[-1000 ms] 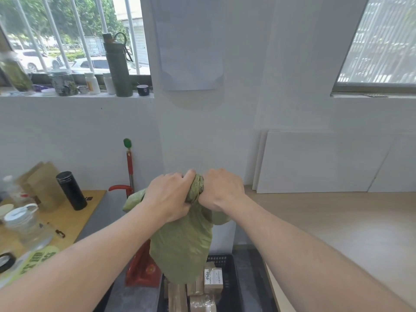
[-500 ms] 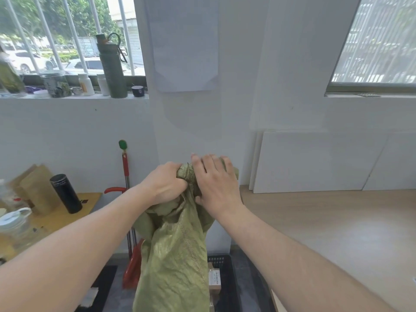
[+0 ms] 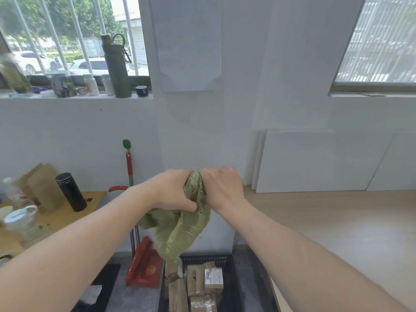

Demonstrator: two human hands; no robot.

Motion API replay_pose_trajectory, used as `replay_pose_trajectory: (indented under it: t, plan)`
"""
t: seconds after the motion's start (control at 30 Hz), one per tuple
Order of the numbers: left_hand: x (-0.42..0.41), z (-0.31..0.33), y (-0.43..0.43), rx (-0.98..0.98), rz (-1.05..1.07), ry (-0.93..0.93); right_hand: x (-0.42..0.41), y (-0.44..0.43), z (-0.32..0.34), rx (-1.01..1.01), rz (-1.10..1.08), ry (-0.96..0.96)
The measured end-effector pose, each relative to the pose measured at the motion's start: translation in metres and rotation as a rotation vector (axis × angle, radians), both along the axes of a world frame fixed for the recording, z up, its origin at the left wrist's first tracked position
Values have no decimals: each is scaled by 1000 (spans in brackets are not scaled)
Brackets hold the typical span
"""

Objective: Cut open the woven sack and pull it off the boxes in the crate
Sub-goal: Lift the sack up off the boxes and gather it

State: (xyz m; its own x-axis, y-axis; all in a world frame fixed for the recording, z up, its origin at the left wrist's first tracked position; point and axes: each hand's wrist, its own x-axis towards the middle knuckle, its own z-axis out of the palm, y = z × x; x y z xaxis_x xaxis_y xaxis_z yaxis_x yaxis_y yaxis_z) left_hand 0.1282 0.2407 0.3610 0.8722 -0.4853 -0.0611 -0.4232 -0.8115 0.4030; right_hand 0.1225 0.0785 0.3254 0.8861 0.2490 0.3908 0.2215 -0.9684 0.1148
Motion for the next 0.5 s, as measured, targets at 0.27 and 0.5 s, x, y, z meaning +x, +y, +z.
replay_pose_trajectory:
  t: [0.27,0.5]
  plan:
    - [-8,-13,-9,435,55,-467,0,3,10,125,-34,226]
    - [-1,-24,-11,318,143,-534,2,2,18,219,-54,417]
